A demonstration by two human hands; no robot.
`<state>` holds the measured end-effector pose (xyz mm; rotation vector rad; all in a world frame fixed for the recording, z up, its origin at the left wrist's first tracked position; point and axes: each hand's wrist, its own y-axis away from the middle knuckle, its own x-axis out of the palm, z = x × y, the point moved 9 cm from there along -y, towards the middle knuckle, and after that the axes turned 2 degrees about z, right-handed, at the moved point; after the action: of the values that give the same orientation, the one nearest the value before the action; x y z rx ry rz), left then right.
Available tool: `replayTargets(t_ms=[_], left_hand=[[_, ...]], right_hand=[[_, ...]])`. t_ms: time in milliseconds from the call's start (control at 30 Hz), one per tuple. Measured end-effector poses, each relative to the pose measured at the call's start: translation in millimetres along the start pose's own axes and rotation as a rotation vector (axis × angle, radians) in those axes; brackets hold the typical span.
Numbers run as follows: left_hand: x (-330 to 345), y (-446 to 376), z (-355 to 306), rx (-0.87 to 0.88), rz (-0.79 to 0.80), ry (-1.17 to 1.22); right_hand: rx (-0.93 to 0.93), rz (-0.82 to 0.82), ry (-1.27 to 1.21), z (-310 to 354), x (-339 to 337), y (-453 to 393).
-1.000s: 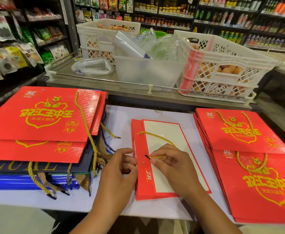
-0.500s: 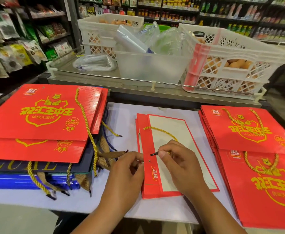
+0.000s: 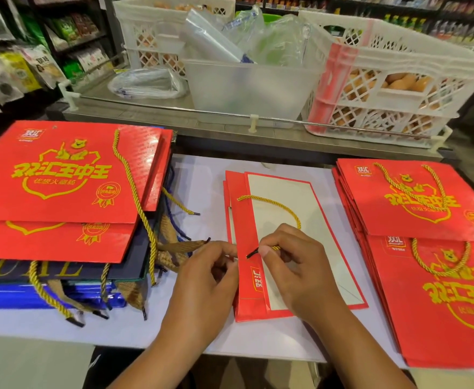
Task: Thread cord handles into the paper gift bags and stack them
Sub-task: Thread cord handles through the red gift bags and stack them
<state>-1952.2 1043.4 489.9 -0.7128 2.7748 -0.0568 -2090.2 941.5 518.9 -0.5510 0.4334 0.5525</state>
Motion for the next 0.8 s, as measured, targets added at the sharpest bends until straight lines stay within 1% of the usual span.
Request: replayTargets(t_ms=[333, 467, 800], left_hand=[[0.0, -0.7, -2.0, 0.013, 0.004, 0.023], [1.1, -0.4, -4.2, 0.013, 0.037, 0.036], [1.3, 1.9, -8.5, 0.001, 0.052, 0.067]], right_hand=[[-0.04, 0.068, 0.046, 3.5, 7.5, 2.0], [-0.02, 0.087, 0.024, 3.9, 6.9, 1.7], [0.029, 0.159, 0.001, 3.6, 9.9, 2.3]])
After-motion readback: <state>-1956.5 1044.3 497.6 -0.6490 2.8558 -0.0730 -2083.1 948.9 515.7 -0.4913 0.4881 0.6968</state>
